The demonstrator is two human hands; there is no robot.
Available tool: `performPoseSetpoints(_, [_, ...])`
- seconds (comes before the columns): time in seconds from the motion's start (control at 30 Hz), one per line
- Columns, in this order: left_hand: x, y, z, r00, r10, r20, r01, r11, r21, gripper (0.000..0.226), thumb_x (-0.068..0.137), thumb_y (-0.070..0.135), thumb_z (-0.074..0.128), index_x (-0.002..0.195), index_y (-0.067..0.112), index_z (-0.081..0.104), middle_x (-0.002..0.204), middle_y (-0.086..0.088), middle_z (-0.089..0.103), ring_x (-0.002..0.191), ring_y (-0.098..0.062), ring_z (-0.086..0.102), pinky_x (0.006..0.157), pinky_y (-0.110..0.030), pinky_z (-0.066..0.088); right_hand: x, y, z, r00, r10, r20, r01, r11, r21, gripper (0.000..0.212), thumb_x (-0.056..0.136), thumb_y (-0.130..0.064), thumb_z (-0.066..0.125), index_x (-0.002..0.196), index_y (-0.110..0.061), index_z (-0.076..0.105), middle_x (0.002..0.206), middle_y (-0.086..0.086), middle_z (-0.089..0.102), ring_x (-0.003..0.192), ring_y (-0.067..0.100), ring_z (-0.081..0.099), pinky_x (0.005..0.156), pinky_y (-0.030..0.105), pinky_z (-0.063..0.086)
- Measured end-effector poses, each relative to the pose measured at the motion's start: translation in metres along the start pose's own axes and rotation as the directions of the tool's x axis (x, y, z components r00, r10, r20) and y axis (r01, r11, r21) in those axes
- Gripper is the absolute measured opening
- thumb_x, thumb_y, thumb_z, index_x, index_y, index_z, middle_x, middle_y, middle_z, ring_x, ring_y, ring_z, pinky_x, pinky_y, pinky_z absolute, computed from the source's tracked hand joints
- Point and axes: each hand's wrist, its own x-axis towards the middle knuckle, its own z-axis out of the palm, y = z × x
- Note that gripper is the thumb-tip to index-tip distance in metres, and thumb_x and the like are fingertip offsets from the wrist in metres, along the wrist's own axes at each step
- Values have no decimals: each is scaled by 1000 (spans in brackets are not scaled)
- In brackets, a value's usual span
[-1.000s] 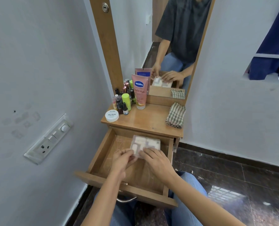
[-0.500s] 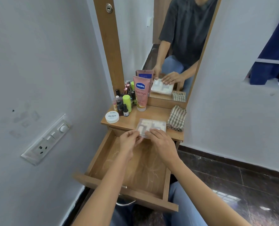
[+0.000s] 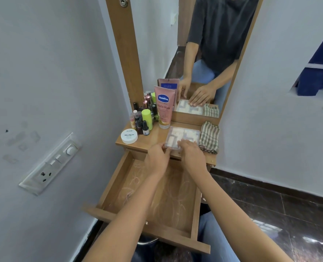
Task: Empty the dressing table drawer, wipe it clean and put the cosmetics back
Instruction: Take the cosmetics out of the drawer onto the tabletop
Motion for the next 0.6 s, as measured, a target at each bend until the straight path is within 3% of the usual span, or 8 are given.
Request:
performPoseSetpoints(0.07, [7,4,4,1000,-12,18,12,1000,18,28,89,35,59,115,28,65,104,4,70,97,-21,64,73,-32,48,9,-1,-3,1000,29,9,-29,1000,-12,31,84,3,50,109,-10,63,107,7,64,103,30,56,98,38,39])
performPoseSetpoints(0.23, [19,14,8,1000,-1,15,0,999,48,28,92,27,55,118,22,64,108,-2,68,103,-25,61,76,-33,45,23,0,-3,995,80,59,-81,997,18,36,79,7,51,109,-9,60,105,7,62,103,28,53,79,39,46])
performPoseSetpoints(0.37, [23,17,10,1000,10,29,-11,999,39,27,93,17,49,115,19,64,108,-7,67,102,-29,60,72,-29,40,30,-2,-1,995,77,64,-77,997,6,43,75,15,48,112,-4,58,112,11,59,107,28,51,84,36,45])
performPoseSetpoints(0.6, [22,9,7,989,73,126,-66,996,-61,36,89,10,52,125,10,59,111,-10,66,101,-27,60,83,-31,46,28,-1,-2,996,49,80,-48,999,-10,50,75,15,50,120,-4,53,125,11,52,116,27,49,91,33,43])
